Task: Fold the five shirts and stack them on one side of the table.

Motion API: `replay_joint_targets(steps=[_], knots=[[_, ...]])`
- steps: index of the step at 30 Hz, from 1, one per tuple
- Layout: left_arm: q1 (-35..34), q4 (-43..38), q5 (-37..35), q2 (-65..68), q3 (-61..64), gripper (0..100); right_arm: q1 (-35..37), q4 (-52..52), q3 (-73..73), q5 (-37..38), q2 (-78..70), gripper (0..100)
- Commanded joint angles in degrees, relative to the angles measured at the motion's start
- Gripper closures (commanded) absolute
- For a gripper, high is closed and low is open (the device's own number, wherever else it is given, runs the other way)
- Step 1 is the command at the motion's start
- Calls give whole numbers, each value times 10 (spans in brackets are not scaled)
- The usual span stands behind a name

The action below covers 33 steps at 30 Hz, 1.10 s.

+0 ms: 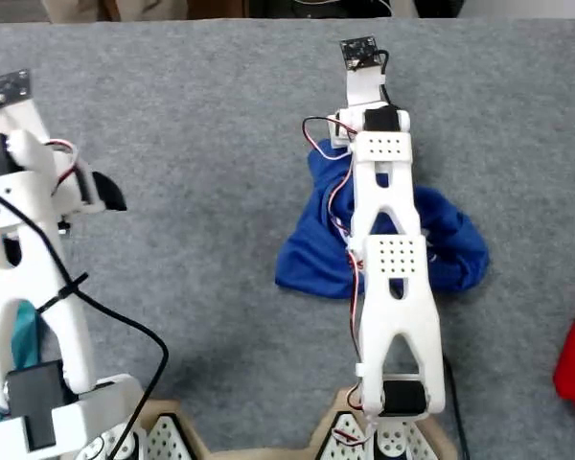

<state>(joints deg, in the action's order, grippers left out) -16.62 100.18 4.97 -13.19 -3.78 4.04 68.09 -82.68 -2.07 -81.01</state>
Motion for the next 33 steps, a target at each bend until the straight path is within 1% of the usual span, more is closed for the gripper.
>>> replay_joint_targets(steps=[1,6,13,15,18,23,27,29,31,33], knots=[[58,5,-3,8,-30,712,-19,3,-8,-43,75,993],[158,5,-2,62,-30,712,-44,15,-33,-96,160,993],[258,-8,-3,153,-36,712,-58,143,-123,-105,259,993],[285,-11,-14,175,-50,712,-58,172,-130,-105,281,993],[325,-11,-40,206,-99,712,-58,186,-124,-104,305,993],[392,-11,-61,268,-215,712,-67,182,-123,-99,308,992],[430,-11,-93,320,-298,712,-82,177,-125,-98,308,992],[436,-11,-119,343,-333,712,-89,169,-123,-81,308,992],[437,-11,-163,365,-367,712,-95,164,-122,-76,307,992],[435,-11,-225,388,-394,712,-96,161,-122,-75,307,992]])
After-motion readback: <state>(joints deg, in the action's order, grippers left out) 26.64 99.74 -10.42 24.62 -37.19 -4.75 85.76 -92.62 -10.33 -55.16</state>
